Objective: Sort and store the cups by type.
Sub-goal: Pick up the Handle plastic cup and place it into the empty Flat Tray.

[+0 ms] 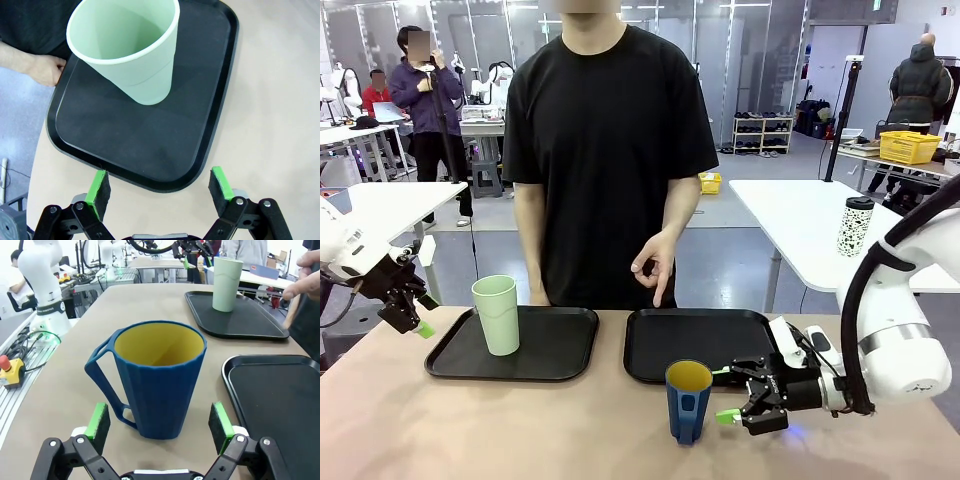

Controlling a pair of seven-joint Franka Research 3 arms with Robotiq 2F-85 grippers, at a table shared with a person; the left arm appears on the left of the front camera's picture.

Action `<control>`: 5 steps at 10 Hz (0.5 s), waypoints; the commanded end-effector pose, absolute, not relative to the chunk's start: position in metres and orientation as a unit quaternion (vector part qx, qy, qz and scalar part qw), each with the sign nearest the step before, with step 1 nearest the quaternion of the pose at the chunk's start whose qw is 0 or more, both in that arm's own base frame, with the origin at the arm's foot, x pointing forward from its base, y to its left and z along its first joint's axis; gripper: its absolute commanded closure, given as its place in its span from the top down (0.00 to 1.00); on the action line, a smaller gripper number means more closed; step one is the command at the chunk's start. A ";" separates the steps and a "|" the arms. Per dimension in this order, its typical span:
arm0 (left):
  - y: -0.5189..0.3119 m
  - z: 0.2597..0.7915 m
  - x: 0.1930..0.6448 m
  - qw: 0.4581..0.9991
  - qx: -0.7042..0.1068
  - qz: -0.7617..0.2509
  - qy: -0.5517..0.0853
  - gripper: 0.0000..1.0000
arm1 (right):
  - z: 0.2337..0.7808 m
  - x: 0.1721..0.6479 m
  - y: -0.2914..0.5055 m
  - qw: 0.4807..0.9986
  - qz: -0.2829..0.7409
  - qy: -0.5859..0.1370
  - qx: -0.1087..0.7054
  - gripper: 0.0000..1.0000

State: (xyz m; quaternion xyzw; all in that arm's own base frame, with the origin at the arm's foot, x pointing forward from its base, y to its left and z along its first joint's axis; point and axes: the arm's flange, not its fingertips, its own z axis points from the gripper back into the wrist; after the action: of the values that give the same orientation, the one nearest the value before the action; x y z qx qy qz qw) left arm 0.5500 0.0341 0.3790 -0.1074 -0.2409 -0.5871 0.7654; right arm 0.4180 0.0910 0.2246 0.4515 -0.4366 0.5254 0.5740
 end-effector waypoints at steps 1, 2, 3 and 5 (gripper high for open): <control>0.037 0.379 0.553 0.755 -0.119 -0.593 -0.254 1.00 | 0.217 0.424 0.098 0.554 0.533 -0.451 0.454 1.00; 0.037 0.379 0.553 0.755 -0.119 -0.593 -0.254 1.00 | 0.215 0.426 0.102 0.551 0.533 -0.448 0.459 1.00; 0.037 0.379 0.553 0.755 -0.119 -0.593 -0.254 1.00 | 0.214 0.427 0.104 0.547 0.533 -0.450 0.463 1.00; 0.037 0.379 0.553 0.755 -0.119 -0.593 -0.254 1.00 | 0.210 0.428 0.109 0.543 0.531 -0.450 0.469 1.00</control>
State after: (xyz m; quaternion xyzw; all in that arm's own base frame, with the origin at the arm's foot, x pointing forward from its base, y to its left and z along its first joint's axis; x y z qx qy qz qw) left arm 0.5500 0.0341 0.3790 -0.1074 -0.2409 -0.5871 0.7653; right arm 0.4263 0.1039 0.2162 0.4727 -0.4332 0.5252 0.5595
